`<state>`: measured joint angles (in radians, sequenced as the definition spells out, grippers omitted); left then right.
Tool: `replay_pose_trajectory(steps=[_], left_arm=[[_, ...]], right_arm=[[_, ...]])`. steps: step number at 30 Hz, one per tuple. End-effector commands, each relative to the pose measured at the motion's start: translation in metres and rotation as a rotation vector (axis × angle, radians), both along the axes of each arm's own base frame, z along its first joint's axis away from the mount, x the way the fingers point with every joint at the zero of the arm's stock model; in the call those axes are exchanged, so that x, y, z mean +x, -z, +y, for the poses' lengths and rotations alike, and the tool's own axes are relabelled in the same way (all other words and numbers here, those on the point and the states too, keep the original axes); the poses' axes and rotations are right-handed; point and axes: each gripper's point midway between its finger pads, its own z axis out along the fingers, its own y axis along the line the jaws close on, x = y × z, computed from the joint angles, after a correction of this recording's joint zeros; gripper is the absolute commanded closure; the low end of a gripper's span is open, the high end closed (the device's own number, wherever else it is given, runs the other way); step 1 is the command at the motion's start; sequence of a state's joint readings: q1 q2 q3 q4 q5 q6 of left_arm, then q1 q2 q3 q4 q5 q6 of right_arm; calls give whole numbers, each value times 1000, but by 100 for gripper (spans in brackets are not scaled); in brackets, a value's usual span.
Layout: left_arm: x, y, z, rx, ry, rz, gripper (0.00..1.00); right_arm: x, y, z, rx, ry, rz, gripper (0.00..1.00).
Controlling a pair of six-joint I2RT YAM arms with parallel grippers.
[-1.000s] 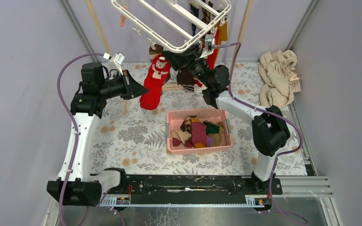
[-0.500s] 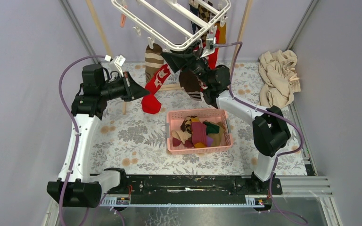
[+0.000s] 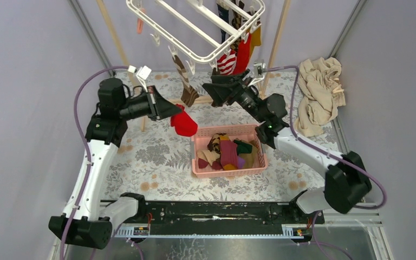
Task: Remove the socks clipped to the hanger
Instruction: Remove the sock from the hanger, then place the sock in the bin.
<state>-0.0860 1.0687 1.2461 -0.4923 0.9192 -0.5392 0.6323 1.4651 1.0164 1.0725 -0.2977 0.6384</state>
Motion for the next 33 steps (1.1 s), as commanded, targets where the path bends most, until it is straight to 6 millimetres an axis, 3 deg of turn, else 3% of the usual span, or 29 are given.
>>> replay_pose_trajectory(steps=[1, 9, 14, 16, 21, 24, 26, 33], left_arm=[[-11, 0, -34, -29, 66, -23, 100], [-29, 58, -96, -18, 142, 48, 100], [-28, 111, -115, 19, 124, 80, 94], [-22, 131, -119, 45, 103, 73, 85], [1, 166, -108, 152, -8, 35, 45], [9, 163, -99, 204, -57, 6, 24], [11, 149, -87, 217, -122, -16, 3], [3, 79, -30, 227, -374, -77, 1]], right_arm=[[-15, 2, -26, -62, 74, 60, 16], [-34, 27, -59, -221, 177, 135, 16], [-38, 47, -64, -310, 184, 213, 16], [-38, 57, -61, -333, 169, 237, 16], [-35, 73, -49, -375, 121, 281, 16], [-33, 75, -39, -386, 79, 288, 16], [-35, 74, -29, -397, 60, 267, 18], [-43, 76, 21, -425, 80, 158, 20]])
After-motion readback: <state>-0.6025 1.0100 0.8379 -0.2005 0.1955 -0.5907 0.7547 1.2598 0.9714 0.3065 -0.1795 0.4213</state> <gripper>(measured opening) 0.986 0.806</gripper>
